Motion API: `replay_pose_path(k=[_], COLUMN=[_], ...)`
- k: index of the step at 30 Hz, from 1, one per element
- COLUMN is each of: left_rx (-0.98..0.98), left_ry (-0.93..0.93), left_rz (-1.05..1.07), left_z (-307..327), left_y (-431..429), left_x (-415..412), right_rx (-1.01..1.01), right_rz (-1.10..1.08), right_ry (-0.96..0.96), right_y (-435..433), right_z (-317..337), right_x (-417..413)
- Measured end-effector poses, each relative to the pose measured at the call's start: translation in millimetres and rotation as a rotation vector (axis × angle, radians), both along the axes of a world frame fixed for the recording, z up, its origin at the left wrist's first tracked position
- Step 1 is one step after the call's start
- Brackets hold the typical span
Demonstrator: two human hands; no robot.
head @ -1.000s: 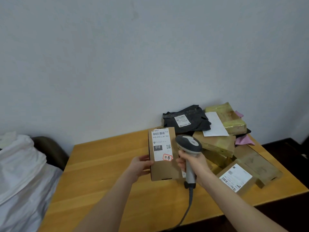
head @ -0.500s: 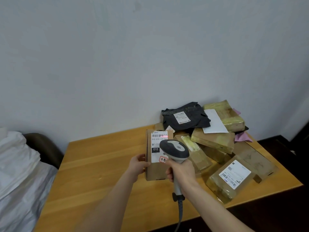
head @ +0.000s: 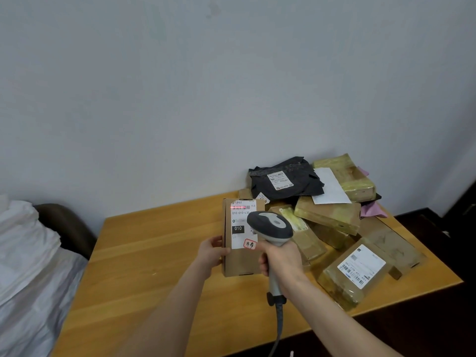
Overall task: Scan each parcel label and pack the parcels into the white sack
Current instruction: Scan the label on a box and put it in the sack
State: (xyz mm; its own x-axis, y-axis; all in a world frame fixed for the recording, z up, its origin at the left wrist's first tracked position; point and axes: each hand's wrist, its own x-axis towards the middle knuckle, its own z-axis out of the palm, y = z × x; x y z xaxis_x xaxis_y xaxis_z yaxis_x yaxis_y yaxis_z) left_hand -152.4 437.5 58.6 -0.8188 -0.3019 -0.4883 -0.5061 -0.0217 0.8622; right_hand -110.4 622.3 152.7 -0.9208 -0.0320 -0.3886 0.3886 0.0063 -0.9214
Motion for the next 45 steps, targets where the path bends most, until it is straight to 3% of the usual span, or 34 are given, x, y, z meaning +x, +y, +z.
replay_pose_path(k=[22,35,45], left_rx=[0.023,-0.023,-0.064], left_ry=[0.034,0.112,0.316], left_rz=[0.088,0.47,0.757], left_z=[22,91,160], left_y=[-84,-182,-304], left_x=[27,115,206], right_rx=[-0.084,-0.107,-0.244], right_rz=[0.041,0.289,0.555], right_ry=[0.037,-0.03,0.006], right_y=[-72,-186,-337], right_z=[-2,9,58], right_x=[-16,-32,24])
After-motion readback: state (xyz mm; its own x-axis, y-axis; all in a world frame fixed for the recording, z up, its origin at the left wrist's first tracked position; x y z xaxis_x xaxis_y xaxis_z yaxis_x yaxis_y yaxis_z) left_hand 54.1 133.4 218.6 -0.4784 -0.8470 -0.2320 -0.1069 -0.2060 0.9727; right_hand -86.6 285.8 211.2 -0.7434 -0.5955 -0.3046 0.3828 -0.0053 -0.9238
